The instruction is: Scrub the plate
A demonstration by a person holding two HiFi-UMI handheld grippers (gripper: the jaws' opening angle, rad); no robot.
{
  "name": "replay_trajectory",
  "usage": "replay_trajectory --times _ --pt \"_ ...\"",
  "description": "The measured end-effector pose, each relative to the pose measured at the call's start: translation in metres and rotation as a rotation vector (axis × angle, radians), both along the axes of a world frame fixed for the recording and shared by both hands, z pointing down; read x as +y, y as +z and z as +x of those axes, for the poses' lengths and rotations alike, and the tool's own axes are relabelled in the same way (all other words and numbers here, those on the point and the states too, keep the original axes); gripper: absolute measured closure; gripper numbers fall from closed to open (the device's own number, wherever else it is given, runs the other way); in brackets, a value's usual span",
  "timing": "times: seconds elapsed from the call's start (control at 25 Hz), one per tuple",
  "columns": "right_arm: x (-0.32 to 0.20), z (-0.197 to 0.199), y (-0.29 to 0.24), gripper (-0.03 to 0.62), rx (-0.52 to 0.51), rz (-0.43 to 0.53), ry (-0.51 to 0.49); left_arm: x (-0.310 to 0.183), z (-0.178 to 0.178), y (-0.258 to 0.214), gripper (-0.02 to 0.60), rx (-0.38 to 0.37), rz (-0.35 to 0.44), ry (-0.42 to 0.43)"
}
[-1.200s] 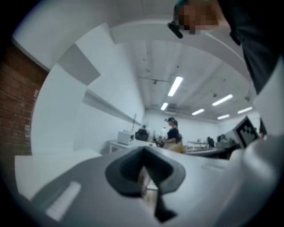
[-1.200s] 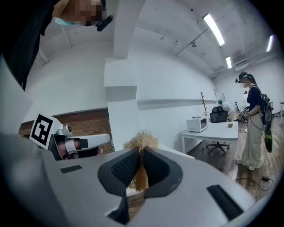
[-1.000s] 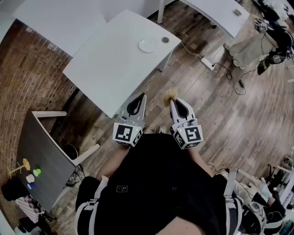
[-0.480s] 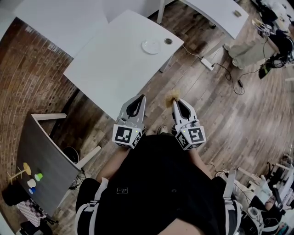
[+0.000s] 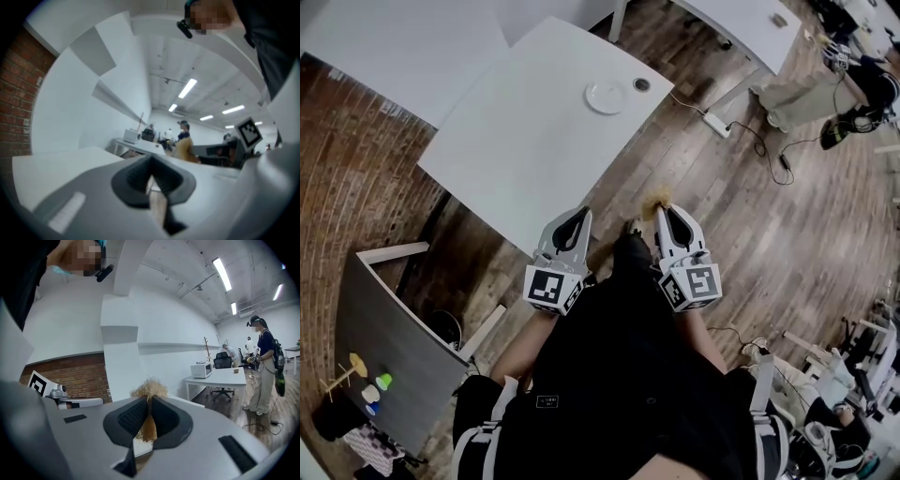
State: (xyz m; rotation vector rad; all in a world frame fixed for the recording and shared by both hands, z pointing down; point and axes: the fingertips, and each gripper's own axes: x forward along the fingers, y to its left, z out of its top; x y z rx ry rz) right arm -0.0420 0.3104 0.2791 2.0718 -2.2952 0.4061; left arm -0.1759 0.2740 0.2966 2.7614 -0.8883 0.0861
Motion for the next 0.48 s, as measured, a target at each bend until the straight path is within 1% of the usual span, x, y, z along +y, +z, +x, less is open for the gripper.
replay_trajectory --times 0.12,0.2,0.28,0.4,0.48 --pt "-0.024 0.022 0.007 0.566 0.003 -0.005 -0.023 -0.016 0.016 0.011 0.58 -0.02 -0.017 -0.028" --pt "-0.046 0.036 0.011 0.566 -0.017 -0.008 -0.046 -0.033 0.026 0.014 0.58 -0.035 -0.019 -0.067" --pt "-0.067 0.053 0.012 0.567 -0.029 -0.005 -0.075 -0.053 0.037 0.015 0.58 -0.034 -0.024 -0.114" --pt "-0.103 0.076 0.016 0.566 -0.04 -0.011 -0.145 -0.089 0.056 0.017 0.58 -0.053 -0.026 -0.183" --pt "-0.129 0.091 0.015 0.566 -0.038 -0.014 -0.199 -0.112 0.07 0.008 0.58 -0.032 -0.008 -0.226"
